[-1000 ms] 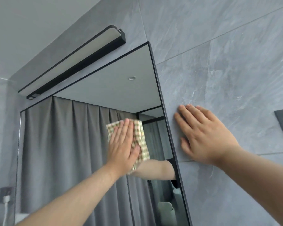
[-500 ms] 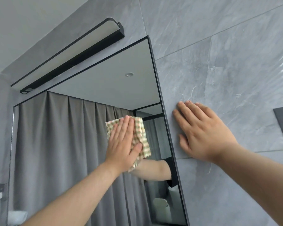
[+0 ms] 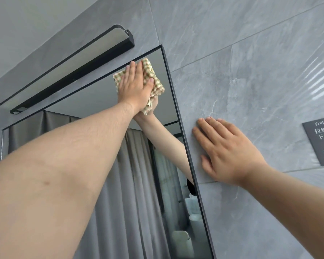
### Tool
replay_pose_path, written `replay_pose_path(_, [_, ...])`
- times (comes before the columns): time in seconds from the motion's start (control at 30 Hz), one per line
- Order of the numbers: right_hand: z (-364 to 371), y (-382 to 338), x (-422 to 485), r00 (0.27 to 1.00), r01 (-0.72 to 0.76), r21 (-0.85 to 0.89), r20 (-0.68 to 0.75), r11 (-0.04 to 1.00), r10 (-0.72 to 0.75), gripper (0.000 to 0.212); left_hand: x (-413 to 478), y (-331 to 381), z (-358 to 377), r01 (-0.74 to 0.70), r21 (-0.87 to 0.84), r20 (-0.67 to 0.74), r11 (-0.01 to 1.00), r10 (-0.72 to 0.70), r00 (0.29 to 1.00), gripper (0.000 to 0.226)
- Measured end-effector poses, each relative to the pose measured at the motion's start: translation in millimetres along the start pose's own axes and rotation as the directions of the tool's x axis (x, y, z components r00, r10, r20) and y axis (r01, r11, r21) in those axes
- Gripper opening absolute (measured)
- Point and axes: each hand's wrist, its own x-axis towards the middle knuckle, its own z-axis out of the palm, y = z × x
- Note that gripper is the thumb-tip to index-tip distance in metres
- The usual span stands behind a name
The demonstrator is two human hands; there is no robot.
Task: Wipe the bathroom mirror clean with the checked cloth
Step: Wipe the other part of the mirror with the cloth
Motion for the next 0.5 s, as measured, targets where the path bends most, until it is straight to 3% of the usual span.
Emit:
replay_pose_path(0.17, [-3,-1,0,1.000,-0.004,-0.004,0.002,1.000,0.004,0.066,-26,-4,1,-0.046,-0.032,0.031,0.998,0.047,0.998,0.077])
replay_pose_path(0.5, [-6,-1,1,0.999,-0.020,0.003,0.026,1.000,0.019,0.066,-164,-15,29,-0.114,-0.099,0.053,0.989,0.120,0.991,0.082])
